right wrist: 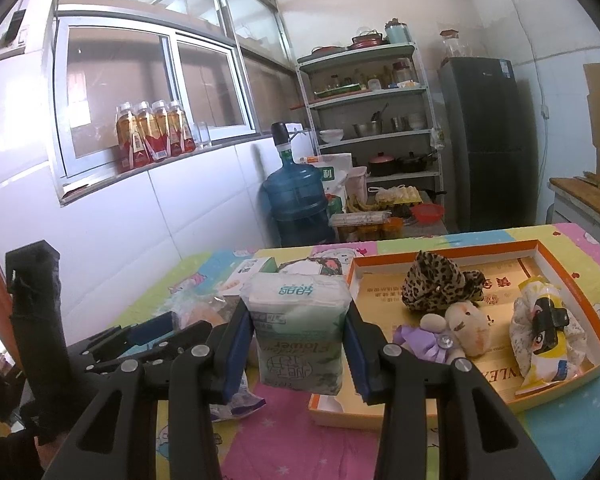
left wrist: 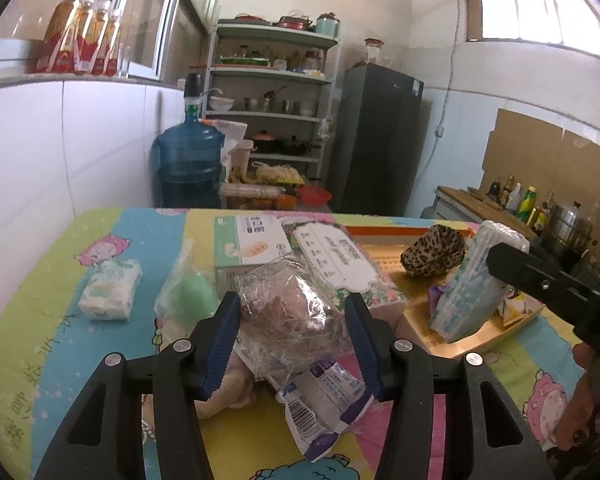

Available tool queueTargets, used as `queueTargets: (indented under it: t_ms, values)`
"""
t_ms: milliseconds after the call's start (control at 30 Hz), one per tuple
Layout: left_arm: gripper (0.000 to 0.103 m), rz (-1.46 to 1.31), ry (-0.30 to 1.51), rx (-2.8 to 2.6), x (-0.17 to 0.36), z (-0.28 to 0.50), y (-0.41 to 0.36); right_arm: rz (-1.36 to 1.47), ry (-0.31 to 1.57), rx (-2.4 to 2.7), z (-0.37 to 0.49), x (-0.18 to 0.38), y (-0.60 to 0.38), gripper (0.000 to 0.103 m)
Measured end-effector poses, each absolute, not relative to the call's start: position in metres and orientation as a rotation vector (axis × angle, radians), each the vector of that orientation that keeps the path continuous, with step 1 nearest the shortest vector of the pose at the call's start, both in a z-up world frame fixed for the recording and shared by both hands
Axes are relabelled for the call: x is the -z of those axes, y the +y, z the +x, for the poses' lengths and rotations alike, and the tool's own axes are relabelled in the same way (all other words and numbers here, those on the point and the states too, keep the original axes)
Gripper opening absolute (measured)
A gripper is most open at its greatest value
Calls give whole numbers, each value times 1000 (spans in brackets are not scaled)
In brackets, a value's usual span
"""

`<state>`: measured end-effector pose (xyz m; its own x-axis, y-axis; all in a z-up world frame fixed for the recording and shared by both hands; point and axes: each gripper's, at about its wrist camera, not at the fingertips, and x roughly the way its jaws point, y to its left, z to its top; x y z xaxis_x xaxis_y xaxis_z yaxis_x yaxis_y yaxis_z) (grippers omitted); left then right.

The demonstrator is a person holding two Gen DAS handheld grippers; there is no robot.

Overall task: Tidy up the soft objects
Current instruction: 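Carry the plastic bag and tissue pack over the box with both grippers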

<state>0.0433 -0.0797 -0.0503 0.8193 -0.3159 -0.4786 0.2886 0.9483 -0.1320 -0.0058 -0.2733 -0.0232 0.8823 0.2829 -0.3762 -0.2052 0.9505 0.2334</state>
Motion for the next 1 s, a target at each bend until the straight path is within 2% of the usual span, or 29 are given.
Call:
queueTargets:
  t_ms: [500, 1000]
  values:
    - [55, -40, 448, 386, 24, 32, -100, 185, 363, -214, -21, 7, -289, 43]
    - [55, 0, 428, 494, 15, 30, -160, 223, 311, -76, -36, 2, -350, 43]
